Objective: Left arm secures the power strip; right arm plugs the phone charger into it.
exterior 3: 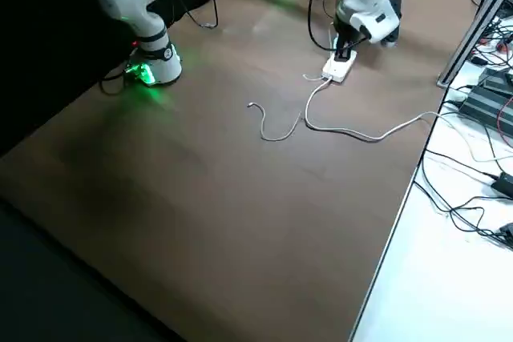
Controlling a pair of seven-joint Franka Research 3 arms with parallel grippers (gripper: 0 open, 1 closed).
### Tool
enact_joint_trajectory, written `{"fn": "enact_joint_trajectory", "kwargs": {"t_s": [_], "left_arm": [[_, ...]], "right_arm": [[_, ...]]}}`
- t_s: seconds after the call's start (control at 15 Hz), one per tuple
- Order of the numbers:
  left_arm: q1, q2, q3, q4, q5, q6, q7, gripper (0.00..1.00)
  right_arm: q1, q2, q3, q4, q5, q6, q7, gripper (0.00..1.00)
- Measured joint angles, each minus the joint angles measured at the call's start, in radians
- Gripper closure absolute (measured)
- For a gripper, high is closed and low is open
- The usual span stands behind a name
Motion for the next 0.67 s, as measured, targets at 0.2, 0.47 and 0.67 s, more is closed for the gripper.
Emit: {"fn": "enact_joint_trajectory", "kwargs": {"t_s": [0.2,0.47,0.67], "left_arm": [[0.0,0.0,0.0,0.0,0.0,0.0,0.0,0.99],[0.0,0.001,0.0,0.001,0.0,0.0,0.0,0.99],[0.0,0.001,0.0,0.001,0.0,0.0,0.0,0.99]], "right_arm": [[0.07,0.0,0.001,-0.003,-0.065,0.0,0.124,0.52],[0.164,0.0,0.0,-0.043,-0.108,0.038,0.21,0.52],[0.214,0.0,0.0,-0.109,-0.113,0.077,0.233,0.52]]}}
